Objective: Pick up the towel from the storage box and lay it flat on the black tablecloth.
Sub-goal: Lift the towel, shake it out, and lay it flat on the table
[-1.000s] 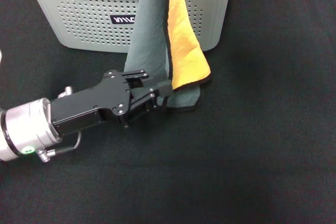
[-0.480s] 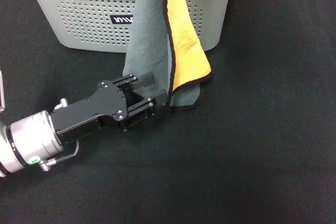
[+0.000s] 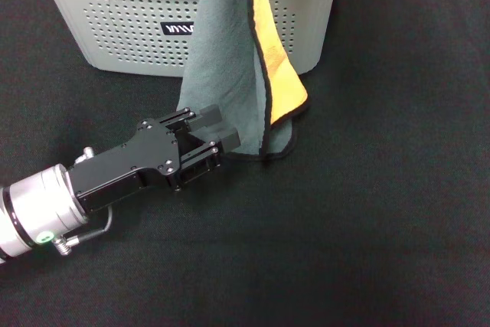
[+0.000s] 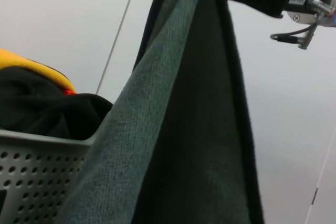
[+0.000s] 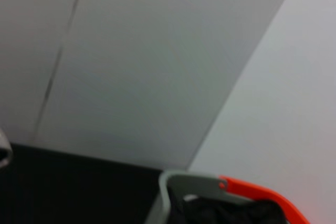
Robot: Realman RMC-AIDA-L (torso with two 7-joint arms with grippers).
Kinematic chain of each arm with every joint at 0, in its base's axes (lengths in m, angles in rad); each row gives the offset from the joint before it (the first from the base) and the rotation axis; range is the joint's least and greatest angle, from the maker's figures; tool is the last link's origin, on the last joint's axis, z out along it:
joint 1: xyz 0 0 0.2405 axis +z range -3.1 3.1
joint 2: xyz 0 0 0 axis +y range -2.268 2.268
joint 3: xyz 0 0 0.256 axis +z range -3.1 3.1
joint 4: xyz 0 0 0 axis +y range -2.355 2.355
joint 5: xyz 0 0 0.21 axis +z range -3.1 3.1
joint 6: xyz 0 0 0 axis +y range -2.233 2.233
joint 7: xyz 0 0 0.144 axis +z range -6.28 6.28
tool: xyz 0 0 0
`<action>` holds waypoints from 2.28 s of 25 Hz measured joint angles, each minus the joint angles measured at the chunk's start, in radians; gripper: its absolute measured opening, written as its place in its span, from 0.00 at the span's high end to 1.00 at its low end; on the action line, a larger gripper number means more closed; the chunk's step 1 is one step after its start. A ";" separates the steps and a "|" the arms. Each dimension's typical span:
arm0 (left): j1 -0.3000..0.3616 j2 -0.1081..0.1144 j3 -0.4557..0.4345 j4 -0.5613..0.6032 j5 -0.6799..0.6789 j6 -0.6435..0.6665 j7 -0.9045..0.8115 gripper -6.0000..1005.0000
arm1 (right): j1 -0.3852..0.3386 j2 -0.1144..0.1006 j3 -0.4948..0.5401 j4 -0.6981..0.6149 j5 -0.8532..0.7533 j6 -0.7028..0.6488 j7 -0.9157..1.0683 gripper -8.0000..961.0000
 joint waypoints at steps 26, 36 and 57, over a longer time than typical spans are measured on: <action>-0.007 -0.003 -0.001 -0.027 -0.054 -0.071 -0.038 0.46 | 0.069 0.003 0.073 0.338 0.260 0.024 -0.323 0.98; -0.016 -0.007 0.006 -0.090 -0.050 -0.041 -0.026 0.46 | 0.129 0.005 0.068 0.449 0.280 0.026 -0.363 0.98; -0.009 -0.005 0.007 -0.154 -0.091 -0.025 0.032 0.46 | 0.124 0.010 0.000 0.440 0.286 -0.013 -0.379 0.98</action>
